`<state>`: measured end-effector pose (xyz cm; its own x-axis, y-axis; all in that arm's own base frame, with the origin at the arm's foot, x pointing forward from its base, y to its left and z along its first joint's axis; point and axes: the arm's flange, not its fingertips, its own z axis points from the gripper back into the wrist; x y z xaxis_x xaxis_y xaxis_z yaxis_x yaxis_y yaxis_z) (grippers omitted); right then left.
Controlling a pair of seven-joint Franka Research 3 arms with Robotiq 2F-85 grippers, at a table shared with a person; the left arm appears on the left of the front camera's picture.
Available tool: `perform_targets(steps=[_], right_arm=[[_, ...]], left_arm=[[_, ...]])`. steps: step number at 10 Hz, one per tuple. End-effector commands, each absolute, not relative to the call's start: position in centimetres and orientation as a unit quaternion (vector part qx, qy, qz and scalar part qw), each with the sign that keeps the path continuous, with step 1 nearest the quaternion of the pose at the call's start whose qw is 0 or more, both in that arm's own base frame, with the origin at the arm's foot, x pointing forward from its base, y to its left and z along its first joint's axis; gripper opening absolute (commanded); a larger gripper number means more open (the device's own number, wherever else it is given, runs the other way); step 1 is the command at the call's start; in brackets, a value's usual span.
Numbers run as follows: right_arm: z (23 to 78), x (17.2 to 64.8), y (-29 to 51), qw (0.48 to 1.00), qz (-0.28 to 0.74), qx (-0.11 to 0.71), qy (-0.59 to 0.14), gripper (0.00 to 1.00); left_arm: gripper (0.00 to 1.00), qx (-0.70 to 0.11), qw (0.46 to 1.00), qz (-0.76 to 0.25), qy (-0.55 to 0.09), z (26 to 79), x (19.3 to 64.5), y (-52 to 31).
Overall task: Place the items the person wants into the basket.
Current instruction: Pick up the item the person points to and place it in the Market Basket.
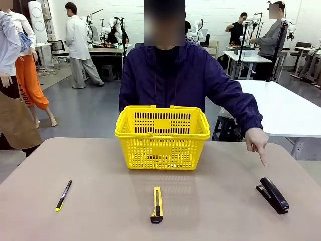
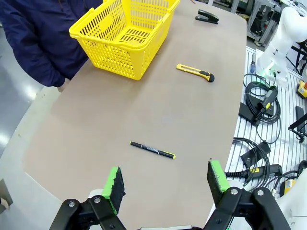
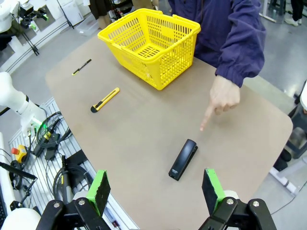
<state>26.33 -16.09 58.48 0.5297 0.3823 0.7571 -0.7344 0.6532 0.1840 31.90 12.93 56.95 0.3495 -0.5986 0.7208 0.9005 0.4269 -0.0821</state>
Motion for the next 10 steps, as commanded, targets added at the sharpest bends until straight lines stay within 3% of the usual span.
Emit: perform_targets(steps=[1, 10], right_arm=[[58.37, 26.5, -15.96, 0.83, 0.339, 0.258, -0.36, 1.0], [58.48, 26.33, -16.09, 0.838, 0.333, 0.25, -0.352, 1.0]], left_arm=[[0.9, -0.246, 0.778, -0.482, -0.318, 56.93, 31.98, 13.06], [0.9, -0.246, 0.778, -0.482, -0.318, 56.93, 31.98, 13.06]])
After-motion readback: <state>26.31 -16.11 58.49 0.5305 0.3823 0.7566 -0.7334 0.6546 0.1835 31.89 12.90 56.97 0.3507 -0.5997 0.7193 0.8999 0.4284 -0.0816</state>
